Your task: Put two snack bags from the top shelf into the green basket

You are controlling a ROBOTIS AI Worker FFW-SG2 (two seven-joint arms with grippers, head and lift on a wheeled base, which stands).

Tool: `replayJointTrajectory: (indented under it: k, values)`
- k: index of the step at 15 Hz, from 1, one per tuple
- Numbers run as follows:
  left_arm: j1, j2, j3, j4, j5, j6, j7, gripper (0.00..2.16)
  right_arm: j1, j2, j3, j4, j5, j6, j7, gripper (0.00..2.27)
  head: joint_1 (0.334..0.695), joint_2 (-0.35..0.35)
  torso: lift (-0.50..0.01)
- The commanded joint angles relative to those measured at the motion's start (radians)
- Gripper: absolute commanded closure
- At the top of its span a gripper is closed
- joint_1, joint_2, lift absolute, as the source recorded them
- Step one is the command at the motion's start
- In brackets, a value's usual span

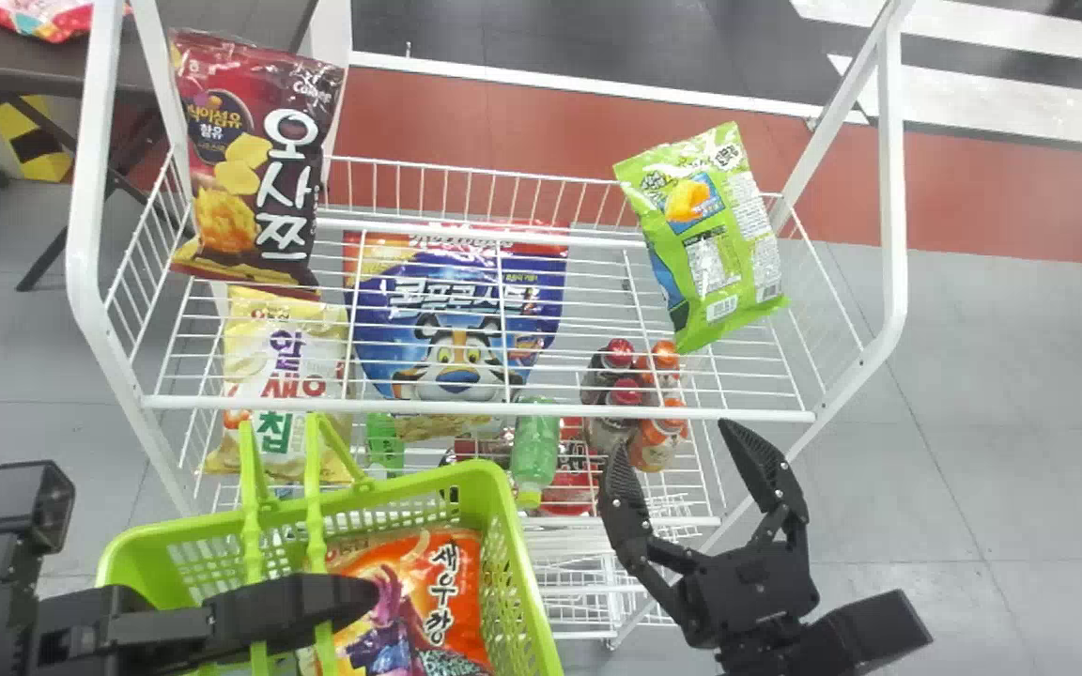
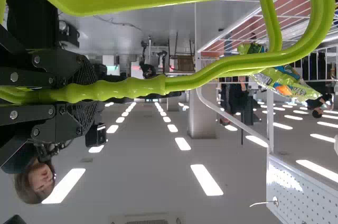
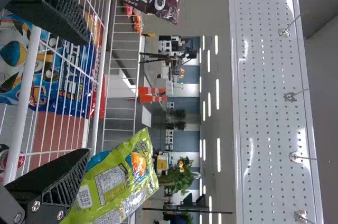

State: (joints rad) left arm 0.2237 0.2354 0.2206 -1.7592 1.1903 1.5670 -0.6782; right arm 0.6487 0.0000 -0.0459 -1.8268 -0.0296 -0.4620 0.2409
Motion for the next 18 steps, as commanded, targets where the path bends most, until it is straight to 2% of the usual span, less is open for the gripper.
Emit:
replayJointTrajectory:
  k: [1,18]
  values:
    - [0.0,-0.001,-0.003,0.0,0.0,0.004,0.003,2.14,0.0,0.001,-0.005,0.0,-0.003,0.01,0.0,0.08,0.695,-0.227,0.0]
    - [-0.001,-0.004,-0.007,-0.002,0.0,0.004,0.011,2.14,0.0,0.001,-0.025,0.0,-0.027,0.047,0.0,0.08,0.695,-0.263,0.0]
